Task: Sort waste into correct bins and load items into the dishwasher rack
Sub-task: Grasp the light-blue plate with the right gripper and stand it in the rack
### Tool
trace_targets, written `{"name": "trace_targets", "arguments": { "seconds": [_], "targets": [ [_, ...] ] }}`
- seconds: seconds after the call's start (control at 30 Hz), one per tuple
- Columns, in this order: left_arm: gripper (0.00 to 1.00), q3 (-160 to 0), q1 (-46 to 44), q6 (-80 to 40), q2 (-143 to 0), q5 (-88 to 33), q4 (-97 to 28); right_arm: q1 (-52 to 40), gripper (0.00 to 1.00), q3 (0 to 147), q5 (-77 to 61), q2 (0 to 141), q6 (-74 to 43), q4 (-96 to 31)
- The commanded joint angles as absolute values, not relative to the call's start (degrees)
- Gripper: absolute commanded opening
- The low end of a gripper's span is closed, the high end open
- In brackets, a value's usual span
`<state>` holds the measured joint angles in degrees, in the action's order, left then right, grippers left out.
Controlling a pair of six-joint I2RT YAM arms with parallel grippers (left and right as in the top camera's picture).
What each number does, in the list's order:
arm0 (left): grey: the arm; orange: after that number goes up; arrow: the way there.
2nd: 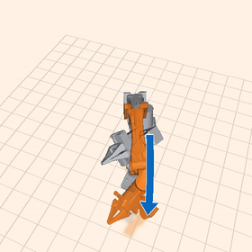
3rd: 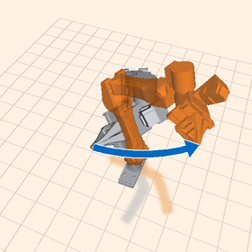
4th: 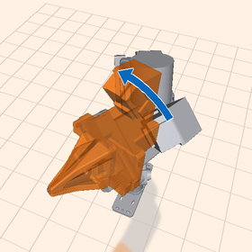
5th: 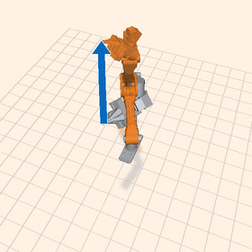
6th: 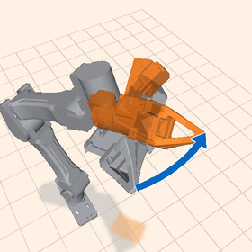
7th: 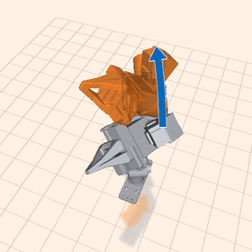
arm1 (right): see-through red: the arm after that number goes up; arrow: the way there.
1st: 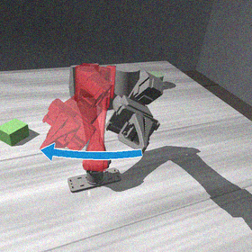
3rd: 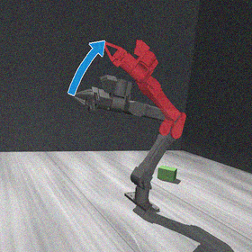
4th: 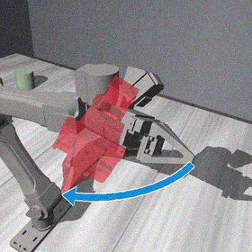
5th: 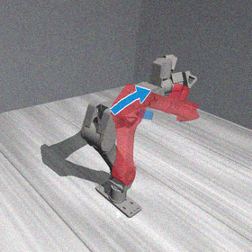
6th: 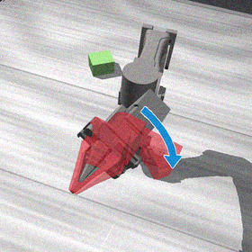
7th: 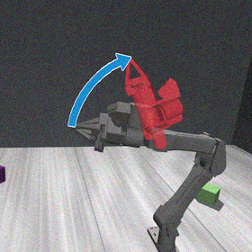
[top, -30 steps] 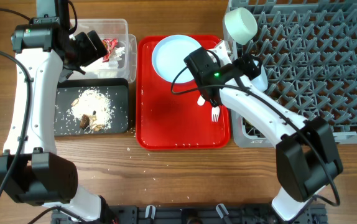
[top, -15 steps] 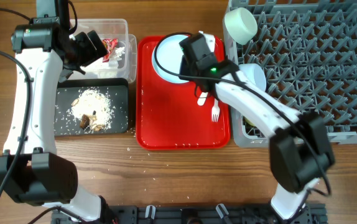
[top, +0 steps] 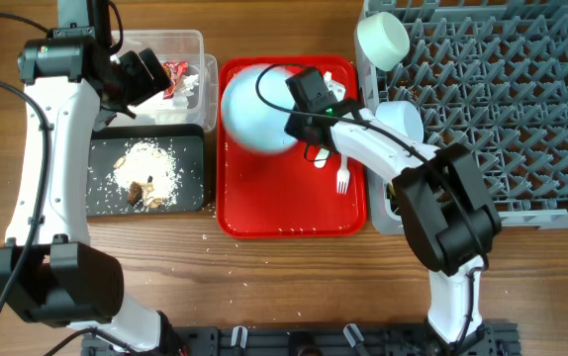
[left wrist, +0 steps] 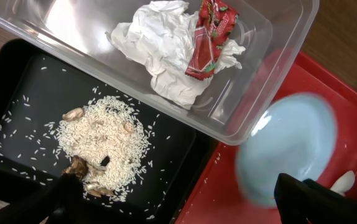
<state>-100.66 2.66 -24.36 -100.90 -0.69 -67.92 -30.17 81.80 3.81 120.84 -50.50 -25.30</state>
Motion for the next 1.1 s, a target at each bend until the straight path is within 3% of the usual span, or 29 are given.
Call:
{"name": "trace_targets", "arguments": {
  "seconds": [0.0,0.17,0.3,0.47,0.6,0.67,0.77,0.83,0.93,1.07],
  "targets": [
    [1.0,-101.3,2.7,-24.9,-100.2,-0.1,-67.8,-30.3,0.04,81.6,-0.6,122.5,-51.1,-27.2],
    [1.0,-101.3,2.7,-24.9,-100.2,-0.1,-67.8,-29.9,0.04,81.9,-3.9,119.6,-40.0,-28.2],
    [1.0,-101.3,2.7,-24.9,-100.2,-0.1,-67.8,-27.0,0.04,82.2,1.0,105.4,-26.3,-31.9],
    [1.0,-101.3,2.7,-24.9,-100.2,-0.1,-67.8,-26.5,0.04,82.2,27.5,85.7,-15.5,-35.4],
    [1.0,-101.3,2.7,-24.9,-100.2,-0.1,-67.8,-24.1,0.04,82.2,52.8,78.1,-12.0,-35.8],
    [1.0,-101.3,2.7,-24.9,-100.2,-0.1,-67.8,-19.9,0.04,82.1,64.1,77.8,-10.9,-35.3],
    [1.0,-101.3,2.7,-24.9,-100.2,-0.1,-67.8,-14.5,0.04,82.0,64.1,80.1,-8.6,-34.7],
    [1.0,-101.3,2.7,-24.9,-100.2,-0.1,-67.8,-10.3,0.04,82.0,64.1,84.7,-0.7,-30.6],
    [1.0,-101.3,2.7,-24.9,-100.2,-0.1,-67.8,-8.8,0.04,82.0,62.8,90.5,9.3,-25.5],
    [1.0,-101.3,2.7,-24.9,-100.2,-0.1,-67.8,-8.8,0.04,82.0,62.8,98.9,10.5,-19.6]
  ]
}}
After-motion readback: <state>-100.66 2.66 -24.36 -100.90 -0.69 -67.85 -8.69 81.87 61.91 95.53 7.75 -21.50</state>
